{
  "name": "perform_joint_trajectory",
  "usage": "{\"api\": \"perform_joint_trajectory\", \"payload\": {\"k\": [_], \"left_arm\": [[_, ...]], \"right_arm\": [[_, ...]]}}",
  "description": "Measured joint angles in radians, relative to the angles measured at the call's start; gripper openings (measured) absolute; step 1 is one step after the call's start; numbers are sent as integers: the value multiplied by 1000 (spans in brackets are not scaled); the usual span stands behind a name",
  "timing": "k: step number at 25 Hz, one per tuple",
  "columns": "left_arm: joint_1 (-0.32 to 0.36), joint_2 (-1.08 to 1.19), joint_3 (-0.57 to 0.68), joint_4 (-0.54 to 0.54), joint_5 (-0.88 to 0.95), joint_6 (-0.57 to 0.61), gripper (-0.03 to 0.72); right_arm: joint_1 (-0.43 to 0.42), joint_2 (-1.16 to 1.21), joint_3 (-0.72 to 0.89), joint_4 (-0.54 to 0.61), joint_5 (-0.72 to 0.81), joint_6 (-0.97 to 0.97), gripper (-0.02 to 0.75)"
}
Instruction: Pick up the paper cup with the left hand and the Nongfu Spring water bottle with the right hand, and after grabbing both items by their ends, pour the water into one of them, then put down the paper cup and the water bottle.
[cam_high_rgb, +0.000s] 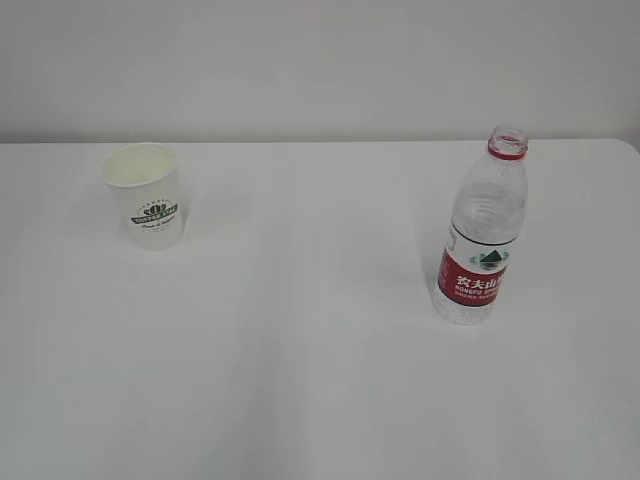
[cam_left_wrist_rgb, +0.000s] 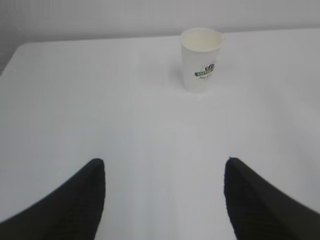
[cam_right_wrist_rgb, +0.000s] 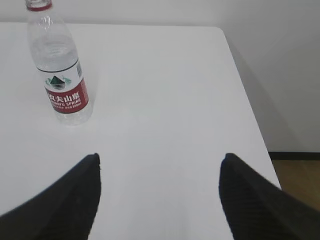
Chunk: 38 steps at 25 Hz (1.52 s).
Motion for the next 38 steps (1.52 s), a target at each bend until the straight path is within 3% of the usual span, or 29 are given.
{"api": "perform_joint_trajectory", "payload": {"k": [18, 29, 38], "left_arm": [[0, 14, -3, 1, -263, 0, 533], [0, 184, -3, 53, -512, 0, 533], [0, 332, -3, 54, -599, 0, 533]], "right_arm": [[0, 0, 0, 0, -291, -39, 557], [0, 19, 0, 0, -339, -43, 555], [0, 132, 0, -1, -471, -106, 555]]}}
